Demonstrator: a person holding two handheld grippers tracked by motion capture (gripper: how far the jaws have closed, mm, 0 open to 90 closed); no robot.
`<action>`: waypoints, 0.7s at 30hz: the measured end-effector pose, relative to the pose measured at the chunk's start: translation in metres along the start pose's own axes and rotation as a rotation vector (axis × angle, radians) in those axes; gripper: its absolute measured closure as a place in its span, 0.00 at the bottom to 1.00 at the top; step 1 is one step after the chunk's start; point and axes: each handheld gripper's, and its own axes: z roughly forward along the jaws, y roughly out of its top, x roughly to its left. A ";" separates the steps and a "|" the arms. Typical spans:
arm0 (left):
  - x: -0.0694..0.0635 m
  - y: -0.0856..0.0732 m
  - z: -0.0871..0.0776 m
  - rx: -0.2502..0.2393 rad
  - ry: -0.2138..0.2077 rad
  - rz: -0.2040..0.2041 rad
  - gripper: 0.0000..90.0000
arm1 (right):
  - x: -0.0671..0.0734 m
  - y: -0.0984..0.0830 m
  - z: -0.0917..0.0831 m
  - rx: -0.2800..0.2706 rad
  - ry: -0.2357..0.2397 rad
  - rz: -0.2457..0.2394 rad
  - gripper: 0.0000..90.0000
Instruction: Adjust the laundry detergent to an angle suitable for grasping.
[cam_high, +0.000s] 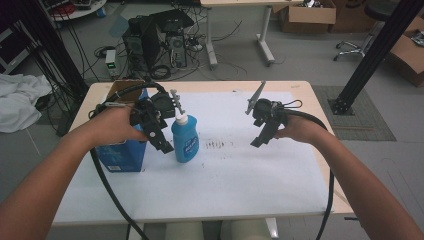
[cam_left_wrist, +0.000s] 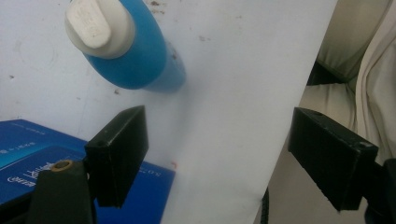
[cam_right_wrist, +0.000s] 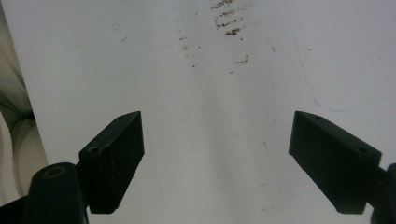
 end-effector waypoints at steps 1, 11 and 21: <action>0.000 0.000 0.000 -0.001 0.001 -0.001 0.23 | 0.000 0.000 0.000 0.000 0.001 0.001 0.20; -0.001 0.000 -0.002 -0.006 0.005 -0.003 0.23 | 0.000 -0.003 -0.005 -0.010 -0.010 0.005 0.20; -0.002 0.002 -0.008 -0.012 0.017 -0.006 0.23 | 0.000 -0.002 -0.007 -0.017 -0.011 0.001 0.20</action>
